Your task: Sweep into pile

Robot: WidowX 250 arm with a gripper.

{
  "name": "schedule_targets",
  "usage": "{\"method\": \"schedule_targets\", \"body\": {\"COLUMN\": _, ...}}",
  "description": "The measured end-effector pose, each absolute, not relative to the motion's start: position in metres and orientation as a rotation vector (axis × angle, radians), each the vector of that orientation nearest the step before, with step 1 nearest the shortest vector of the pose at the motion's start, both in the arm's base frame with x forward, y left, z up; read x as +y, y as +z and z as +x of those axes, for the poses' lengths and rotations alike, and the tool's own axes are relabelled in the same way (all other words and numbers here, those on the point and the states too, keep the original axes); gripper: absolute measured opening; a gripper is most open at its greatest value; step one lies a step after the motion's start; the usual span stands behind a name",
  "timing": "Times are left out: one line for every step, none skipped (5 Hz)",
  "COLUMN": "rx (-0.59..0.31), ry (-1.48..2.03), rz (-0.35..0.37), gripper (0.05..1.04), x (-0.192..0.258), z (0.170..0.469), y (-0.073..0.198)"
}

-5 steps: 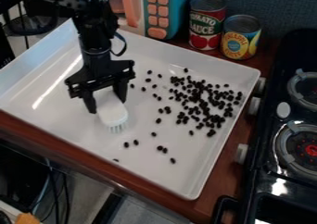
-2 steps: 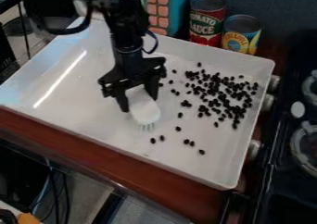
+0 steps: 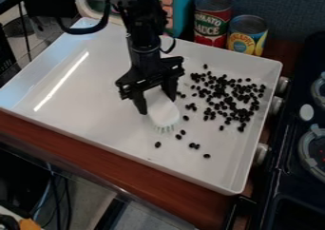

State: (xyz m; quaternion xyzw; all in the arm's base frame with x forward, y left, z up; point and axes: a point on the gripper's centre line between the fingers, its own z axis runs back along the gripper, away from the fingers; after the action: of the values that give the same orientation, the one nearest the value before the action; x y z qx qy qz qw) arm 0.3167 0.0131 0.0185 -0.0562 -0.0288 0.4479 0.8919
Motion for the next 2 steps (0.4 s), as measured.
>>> {"method": "schedule_targets", "body": {"rx": -0.063, "ry": 0.929, "rz": -0.105, "gripper": 0.732, "x": 0.0145, "z": 0.3165, "y": 0.0179}}
{"method": "schedule_targets", "body": {"rx": -0.078, "ry": 0.926, "rz": -0.100, "gripper": 0.732, "x": 0.0165, "z": 0.3163, "y": 0.0181}}
